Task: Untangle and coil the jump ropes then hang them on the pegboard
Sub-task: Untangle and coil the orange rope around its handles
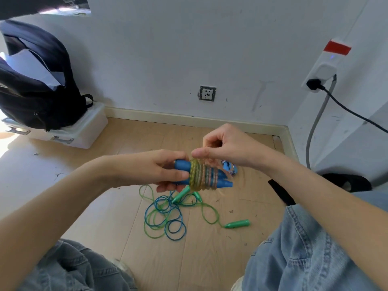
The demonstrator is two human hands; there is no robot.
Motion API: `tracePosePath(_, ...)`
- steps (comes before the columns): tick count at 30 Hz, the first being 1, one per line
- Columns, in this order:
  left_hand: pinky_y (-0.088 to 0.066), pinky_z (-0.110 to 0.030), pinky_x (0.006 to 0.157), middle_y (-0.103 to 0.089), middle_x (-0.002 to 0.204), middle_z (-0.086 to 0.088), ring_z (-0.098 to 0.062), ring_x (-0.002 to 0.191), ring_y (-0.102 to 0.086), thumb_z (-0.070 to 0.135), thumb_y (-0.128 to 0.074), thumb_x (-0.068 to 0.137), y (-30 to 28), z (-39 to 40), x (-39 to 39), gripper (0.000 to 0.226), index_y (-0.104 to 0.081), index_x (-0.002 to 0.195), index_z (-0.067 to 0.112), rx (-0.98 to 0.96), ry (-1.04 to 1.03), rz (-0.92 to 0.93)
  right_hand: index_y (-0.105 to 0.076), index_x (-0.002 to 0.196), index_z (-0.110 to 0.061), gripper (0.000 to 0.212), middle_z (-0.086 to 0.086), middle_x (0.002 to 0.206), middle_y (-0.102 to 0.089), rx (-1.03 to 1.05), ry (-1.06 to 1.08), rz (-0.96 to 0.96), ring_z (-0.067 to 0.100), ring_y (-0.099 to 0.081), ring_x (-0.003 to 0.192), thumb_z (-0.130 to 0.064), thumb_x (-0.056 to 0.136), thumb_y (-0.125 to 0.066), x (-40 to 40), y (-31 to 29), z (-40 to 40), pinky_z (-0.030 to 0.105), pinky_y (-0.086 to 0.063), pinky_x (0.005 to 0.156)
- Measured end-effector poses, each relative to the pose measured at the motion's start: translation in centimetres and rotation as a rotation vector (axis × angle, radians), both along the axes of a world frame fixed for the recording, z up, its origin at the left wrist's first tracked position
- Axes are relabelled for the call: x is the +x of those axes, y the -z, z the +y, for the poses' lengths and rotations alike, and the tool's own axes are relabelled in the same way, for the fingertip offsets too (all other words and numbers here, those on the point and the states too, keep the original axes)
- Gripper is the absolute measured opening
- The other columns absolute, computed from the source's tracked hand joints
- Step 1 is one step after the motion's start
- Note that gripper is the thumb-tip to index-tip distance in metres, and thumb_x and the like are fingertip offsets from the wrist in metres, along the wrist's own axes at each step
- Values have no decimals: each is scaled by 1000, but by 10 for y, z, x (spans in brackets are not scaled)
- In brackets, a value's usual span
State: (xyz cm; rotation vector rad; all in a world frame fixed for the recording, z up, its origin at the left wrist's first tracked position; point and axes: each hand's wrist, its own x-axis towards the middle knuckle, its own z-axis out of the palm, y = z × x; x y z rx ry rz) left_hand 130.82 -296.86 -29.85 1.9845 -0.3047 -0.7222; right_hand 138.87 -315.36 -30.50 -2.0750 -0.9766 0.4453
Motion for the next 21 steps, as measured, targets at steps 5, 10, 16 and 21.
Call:
tracePosePath(5, -47, -18, 62, -60, 84, -2, -10, 71, -53, 19, -49, 91, -7, 11, -3, 26, -53, 116, 10, -356, 134, 168, -54, 55, -11, 41, 5, 53, -41, 64, 15, 195, 18, -34, 49, -45, 76, -64, -1, -5, -1, 24, -29, 46)
tracePosePath(10, -49, -13, 55, -64, 76, -3, -5, 61, -56, 22, -58, 81, -4, 15, 9, 19, -65, 98, 16, -763, -349, 120, -45, 54, -15, 48, -12, 41, -37, 126, 114, 262, 4, -26, 38, -29, 99, -36, -1, -2, -1, 16, -23, 39)
tracePosePath(16, -49, -13, 52, -61, 75, -7, -5, 53, -57, 11, -47, 94, 14, 22, 26, 14, -54, 104, 4, -625, -881, 14, -42, 47, -27, 49, -11, 44, -40, -52, 48, -68, 8, -36, 42, -28, 96, -48, -5, 6, 6, 14, -29, 47)
tracePosePath(21, -46, -14, 47, -61, 69, 0, -8, 52, -52, 13, -50, 93, 24, 16, 24, 8, -53, 100, 10, 192, -645, -279, -57, 64, -18, 31, -5, 54, -55, -166, 5, -314, 11, -49, 49, -29, 92, -52, 0, 3, 2, 18, -31, 49)
